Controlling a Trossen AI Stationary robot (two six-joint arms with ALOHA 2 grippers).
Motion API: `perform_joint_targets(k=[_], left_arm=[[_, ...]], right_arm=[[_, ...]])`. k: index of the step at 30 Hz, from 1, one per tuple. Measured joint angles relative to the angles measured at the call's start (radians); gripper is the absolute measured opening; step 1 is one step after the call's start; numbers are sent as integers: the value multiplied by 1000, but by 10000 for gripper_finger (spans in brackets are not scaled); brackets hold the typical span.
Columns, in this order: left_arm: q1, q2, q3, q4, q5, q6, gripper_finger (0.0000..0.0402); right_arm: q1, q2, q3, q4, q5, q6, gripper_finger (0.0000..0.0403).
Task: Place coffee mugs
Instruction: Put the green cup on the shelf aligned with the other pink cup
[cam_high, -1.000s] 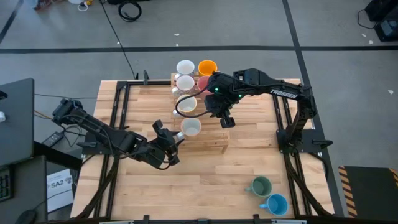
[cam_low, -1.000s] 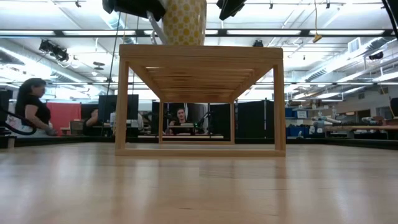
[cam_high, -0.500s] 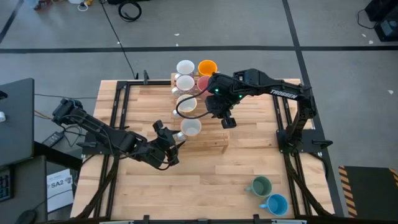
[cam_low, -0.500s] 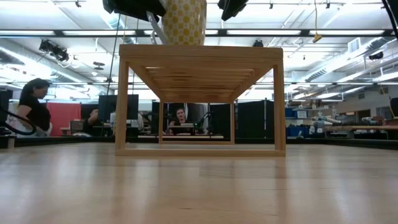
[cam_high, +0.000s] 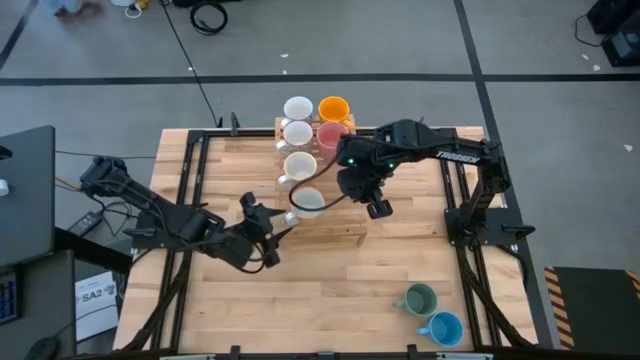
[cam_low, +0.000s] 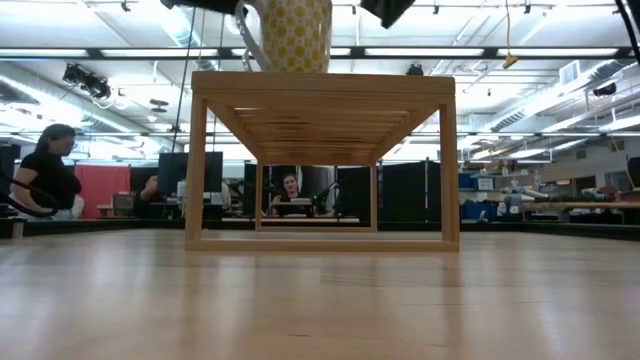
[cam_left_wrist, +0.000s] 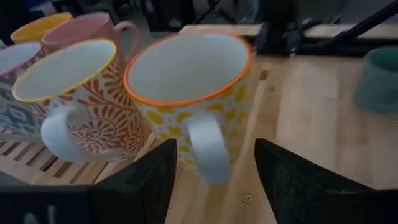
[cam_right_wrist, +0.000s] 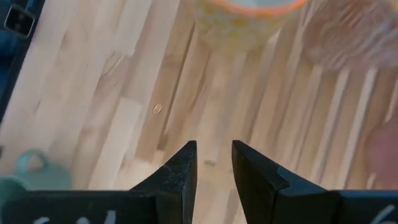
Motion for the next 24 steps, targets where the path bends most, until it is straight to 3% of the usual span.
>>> perform_joint_targets(k=[9,15,24], left_arm=[[-90,-68,0,-14,0,-1,224],[-157,-77,0,-32,-1,-52,224],[-221,-76,0,-28,0,-60,224]], right_arm=[[51,-39,0,-88,0,153,107],[152,-116,0,-92,10,321,107],[441,-187,-4,-102,250,668,107]])
